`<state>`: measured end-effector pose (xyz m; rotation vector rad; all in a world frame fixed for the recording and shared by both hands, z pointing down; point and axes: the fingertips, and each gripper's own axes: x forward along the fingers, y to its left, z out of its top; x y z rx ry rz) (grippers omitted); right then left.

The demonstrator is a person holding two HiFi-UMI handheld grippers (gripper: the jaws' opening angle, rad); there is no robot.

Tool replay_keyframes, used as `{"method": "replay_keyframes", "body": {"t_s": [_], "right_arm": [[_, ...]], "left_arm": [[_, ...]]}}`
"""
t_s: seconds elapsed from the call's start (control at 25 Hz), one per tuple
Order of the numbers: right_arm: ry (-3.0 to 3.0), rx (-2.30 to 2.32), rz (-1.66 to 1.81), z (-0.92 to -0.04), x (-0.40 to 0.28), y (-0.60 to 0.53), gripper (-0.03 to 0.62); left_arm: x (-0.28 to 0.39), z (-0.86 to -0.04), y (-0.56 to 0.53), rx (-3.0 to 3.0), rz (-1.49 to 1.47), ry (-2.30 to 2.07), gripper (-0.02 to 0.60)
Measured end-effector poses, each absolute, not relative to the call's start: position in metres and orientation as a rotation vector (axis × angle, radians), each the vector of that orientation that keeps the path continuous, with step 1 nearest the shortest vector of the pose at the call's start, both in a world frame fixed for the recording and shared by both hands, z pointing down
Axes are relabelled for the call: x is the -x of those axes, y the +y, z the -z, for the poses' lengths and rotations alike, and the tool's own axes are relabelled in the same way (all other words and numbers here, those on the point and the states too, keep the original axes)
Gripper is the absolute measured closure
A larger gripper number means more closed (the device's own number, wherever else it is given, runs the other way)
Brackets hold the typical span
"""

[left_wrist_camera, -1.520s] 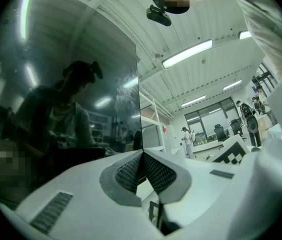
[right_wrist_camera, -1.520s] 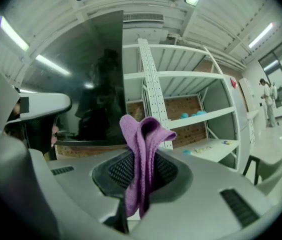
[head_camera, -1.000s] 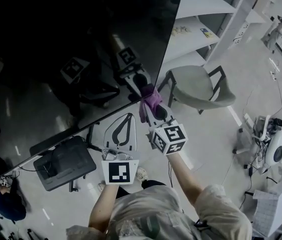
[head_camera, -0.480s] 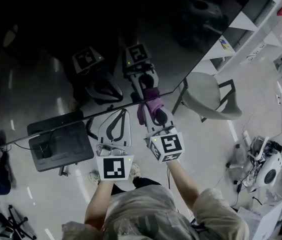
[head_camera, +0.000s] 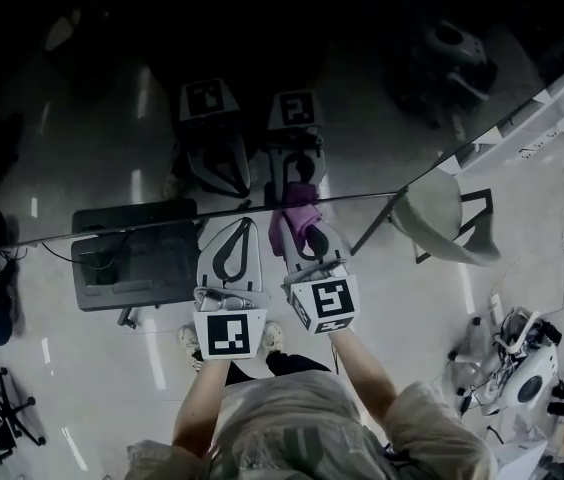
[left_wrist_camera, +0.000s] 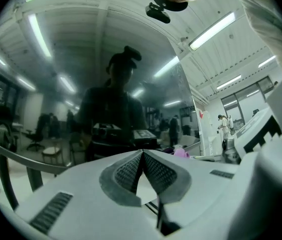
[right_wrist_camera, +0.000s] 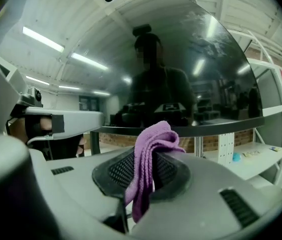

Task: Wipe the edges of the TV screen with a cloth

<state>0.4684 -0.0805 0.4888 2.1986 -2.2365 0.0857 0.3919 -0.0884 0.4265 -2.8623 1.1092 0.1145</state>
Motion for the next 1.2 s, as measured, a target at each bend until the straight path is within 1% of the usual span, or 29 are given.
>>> {"method": "replay_keyframes", "body": {"t_s": [0.36, 0.6, 0.68, 0.8, 0.88, 1.08, 1.2], "right_arm": [[-2.296, -2.063, -0.071, -0.493, -0.389, -0.110, 0.540], [-2.278, -2.058, -0.051, -0.490, -0.327, -0.135, 0.540], [-2.276, -2.046, -0.043, -0.491, -0.294, -0.147, 0.540], [-2.287, -2.012, -0.024, -0.491, -0.220, -0.173, 0.540], [-2.291, -1.996, -0.010, -0.489, -0.183, -0.187, 0.540], [-2.253, -2.028, 0.009, -0.488, -0.168, -0.192, 0.540], [-2.209, -2.082, 0.022, -0.487, -0.135, -0.203, 0.540]], "left_arm": [[-0.299, -0.434, -0.121, 2.811, -0.112, 1.298, 0.566], [-0.229, -0.424, -0.149, 2.769, -0.125, 1.324, 0.566], [-0.194, -0.425, -0.161, 2.769, -0.123, 1.331, 0.566], [-0.124, -0.425, -0.185, 2.763, -0.123, 1.340, 0.566], [-0.090, -0.425, -0.196, 2.770, -0.132, 1.351, 0.566], [-0.058, -0.427, -0.196, 2.757, -0.081, 1.346, 0.566], [0.001, -0.426, -0.212, 2.721, -0.078, 1.384, 0.566]]}}
